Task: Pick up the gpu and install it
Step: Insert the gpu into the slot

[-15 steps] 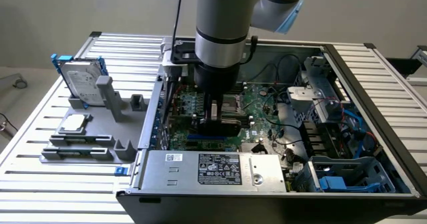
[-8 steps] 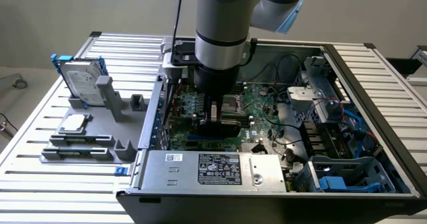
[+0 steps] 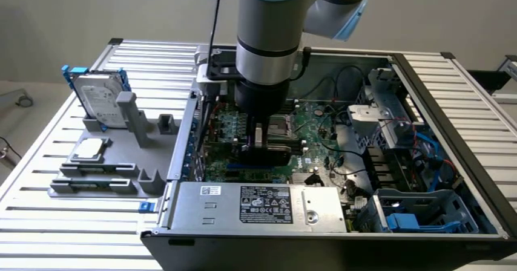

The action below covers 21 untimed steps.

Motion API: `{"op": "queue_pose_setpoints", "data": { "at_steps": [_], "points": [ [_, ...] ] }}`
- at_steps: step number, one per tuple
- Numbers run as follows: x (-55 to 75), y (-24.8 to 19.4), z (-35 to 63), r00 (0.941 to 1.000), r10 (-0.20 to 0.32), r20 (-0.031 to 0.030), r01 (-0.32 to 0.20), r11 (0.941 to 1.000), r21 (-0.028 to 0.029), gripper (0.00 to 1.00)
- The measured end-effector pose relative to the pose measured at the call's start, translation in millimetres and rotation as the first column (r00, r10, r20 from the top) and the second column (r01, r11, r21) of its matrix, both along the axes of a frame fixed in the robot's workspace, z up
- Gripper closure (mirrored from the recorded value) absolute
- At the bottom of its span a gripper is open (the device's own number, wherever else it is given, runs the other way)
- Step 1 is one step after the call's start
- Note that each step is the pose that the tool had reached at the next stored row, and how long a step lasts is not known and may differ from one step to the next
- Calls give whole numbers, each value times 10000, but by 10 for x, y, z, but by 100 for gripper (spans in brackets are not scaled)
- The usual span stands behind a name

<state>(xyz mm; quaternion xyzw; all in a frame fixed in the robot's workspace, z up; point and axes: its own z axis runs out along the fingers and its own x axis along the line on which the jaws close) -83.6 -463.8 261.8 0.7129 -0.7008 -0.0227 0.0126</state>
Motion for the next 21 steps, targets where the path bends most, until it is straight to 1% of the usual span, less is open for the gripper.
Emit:
{"op": "queue_pose_setpoints", "data": {
  "at_steps": [5, 9, 14, 21],
  "points": [
    [-3, 0, 0, 10000, 0, -62, 0, 10000, 1, 74],
    [-4, 0, 1, 10000, 0, -87, 0, 10000, -1, 74],
    [-4, 0, -6, 10000, 0, -95, 0, 10000, 1, 74],
    [-5, -1, -46, 10000, 3, -96, -3, 10000, 16, 74]
  ]
}}
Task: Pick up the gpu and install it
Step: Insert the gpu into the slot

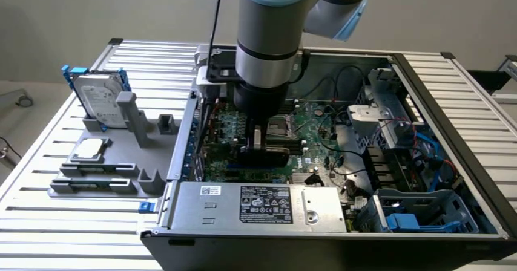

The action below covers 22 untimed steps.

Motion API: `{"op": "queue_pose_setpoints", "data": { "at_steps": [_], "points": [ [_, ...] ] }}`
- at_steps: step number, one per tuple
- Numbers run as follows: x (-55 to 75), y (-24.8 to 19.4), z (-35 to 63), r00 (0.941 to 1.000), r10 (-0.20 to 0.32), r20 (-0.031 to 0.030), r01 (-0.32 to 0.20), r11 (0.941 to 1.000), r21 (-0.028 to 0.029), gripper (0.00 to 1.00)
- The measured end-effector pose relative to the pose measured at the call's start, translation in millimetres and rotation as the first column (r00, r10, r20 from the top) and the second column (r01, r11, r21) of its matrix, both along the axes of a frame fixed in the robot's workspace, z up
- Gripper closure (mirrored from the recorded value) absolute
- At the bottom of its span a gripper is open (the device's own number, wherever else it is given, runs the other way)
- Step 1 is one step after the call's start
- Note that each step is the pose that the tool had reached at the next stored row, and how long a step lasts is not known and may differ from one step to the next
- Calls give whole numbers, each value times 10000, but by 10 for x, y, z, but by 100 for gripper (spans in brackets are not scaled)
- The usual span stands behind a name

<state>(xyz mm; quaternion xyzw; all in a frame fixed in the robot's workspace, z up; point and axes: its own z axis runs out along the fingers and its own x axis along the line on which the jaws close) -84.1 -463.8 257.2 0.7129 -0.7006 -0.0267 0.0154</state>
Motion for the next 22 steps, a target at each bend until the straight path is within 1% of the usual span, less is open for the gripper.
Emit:
{"op": "queue_pose_setpoints", "data": {
  "at_steps": [3, 11, 15, 21, 22],
  "points": [
    [-2, 0, -6, 10000, -1, -2, 1, 10000, 19, 74],
    [-11, 0, -15, 10000, -1, -3, 1, 9999, 114, 74],
    [-14, -1, -25, 10000, 0, -4, 0, 9999, 136, 74],
    [-16, 1, -34, 10000, 0, -2, 0, 9999, 154, 74],
    [-17, 3, -38, 10000, -2, -1, 2, 9999, 172, 73]
  ]
}}
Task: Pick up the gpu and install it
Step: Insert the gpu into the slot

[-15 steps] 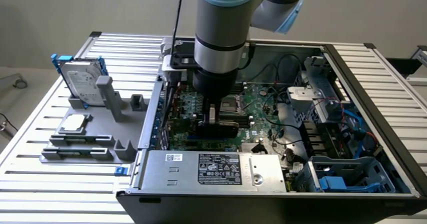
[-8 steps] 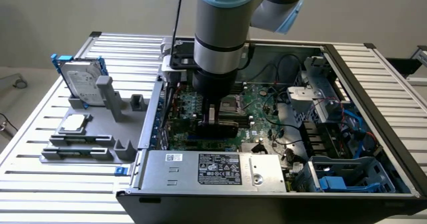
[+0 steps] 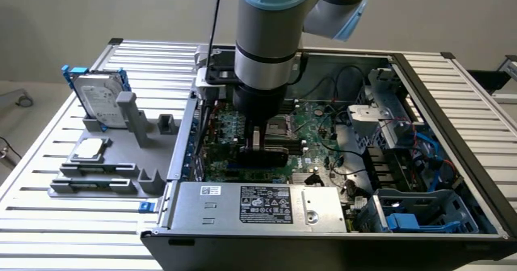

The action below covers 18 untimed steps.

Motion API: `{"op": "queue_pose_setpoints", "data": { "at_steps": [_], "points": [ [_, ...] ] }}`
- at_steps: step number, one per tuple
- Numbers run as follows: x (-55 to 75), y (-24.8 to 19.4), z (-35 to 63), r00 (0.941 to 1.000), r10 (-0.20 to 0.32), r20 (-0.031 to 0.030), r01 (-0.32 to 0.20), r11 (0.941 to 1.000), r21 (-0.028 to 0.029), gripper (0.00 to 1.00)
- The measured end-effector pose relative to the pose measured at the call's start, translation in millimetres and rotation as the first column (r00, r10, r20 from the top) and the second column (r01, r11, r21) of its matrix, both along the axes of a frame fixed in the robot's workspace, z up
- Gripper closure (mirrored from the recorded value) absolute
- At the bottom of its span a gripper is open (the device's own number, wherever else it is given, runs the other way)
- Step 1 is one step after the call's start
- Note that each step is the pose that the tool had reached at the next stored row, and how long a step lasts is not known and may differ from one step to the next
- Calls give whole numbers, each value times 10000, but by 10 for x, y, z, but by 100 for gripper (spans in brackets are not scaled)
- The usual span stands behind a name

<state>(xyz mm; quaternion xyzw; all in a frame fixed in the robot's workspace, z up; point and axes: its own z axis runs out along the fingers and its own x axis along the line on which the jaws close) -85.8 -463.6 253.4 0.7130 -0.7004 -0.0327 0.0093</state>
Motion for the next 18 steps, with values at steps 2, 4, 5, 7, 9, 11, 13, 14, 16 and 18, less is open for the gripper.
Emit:
{"op": "queue_pose_setpoints", "data": {
  "at_steps": [2, 4, 5, 7, 9, 11, 13, 14, 16, 18],
  "points": [
    [0, -1, -1, 10000, 0, 4, 0, 10000, -8, 68],
    [0, -2, 4, 10000, 2, -3, -2, 10000, -17, 61],
    [0, -2, 5, 10000, 2, -7, -2, 10000, -17, 55],
    [-1, -2, 8, 10000, 2, -13, -2, 10000, -18, 43],
    [-1, -3, 20, 10000, 2, -18, -2, 10000, -20, 43],
    [-2, -1, 51, 10000, 2, -18, -2, 10000, -18, 36],
    [-2, 0, 117, 10000, 2, -18, -2, 10000, -17, 36],
    [-2, -1, 162, 10000, 2, -19, -2, 10000, -19, 36],
    [-2, 0, 252, 10000, 2, -17, -2, 10000, -17, 36],
    [-2, 0, 342, 10000, 1, -18, -1, 10000, -18, 36]
  ]
}}
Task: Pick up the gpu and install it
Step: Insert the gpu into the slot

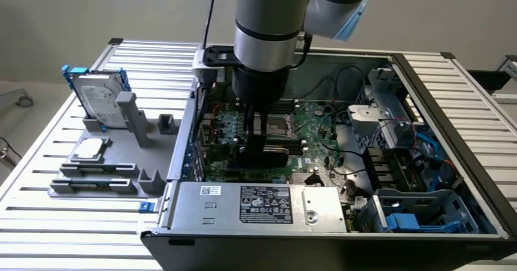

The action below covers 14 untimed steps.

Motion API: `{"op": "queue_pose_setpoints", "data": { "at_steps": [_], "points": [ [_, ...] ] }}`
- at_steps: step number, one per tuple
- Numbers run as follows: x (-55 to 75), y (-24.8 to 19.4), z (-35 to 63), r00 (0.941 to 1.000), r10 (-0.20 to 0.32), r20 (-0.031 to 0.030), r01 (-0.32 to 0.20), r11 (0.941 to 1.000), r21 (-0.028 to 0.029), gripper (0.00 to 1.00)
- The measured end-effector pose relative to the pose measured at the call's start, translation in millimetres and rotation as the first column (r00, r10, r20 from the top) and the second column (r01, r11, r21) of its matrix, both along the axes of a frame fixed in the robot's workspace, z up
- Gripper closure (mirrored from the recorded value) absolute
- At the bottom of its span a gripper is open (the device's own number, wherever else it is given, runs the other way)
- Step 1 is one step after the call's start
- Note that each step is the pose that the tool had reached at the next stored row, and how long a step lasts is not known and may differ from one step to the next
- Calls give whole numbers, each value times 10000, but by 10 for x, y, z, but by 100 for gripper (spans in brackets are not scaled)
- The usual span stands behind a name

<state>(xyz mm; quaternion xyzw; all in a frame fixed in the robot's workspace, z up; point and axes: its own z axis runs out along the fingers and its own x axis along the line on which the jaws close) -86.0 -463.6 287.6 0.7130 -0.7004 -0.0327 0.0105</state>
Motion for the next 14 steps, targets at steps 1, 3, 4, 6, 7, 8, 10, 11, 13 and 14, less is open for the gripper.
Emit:
{"op": "queue_pose_setpoints", "data": {
  "at_steps": [1, 3, 4, 6, 7, 8, 10, 11, 13, 14],
  "points": [
    [0, 0, 49, 10000, 0, -1, 0, 10000, -1, 36],
    [1, 0, 139, 10000, 1, -1, -1, 10000, 1, 36],
    [0, 0, 184, 10000, 1, -2, -1, 10000, -1, 36],
    [0, 0, 253, 10000, 1, -6, -1, 10000, -2, 39],
    [0, 0, 256, 10000, 2, -6, -2, 10000, 1, 39],
    [0, 0, 255, 10000, 2, -6, -2, 10000, 1, 45],
    [0, 0, 255, 10000, 1, -6, -1, 10000, 2, 51],
    [0, 0, 255, 10000, 1, -7, -1, 10000, 2, 57],
    [0, 0, 255, 10000, 1, -7, -1, 10000, 2, 63],
    [0, 0, 256, 10000, 1, -7, -1, 10000, 1, 69]
  ]
}}
